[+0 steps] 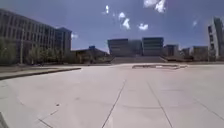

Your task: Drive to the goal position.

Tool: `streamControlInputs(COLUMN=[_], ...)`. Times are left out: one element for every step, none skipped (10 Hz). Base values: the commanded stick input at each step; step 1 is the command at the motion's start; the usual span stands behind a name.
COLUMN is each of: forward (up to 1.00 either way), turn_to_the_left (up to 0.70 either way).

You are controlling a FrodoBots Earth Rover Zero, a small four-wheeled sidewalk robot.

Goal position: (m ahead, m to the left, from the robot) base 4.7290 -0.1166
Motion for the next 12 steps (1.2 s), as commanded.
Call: streamControlInputs(forward=[0.5,0.5,0.5,0.5,0.5,0.5,0.5,0.5,0.5,0.5,0.5,0.5], turn_to_the_left=[0.0,0.0,0.0,0.0,0.0,0.0,0.0,0.0,0.0,0.0,0.0,0.0])
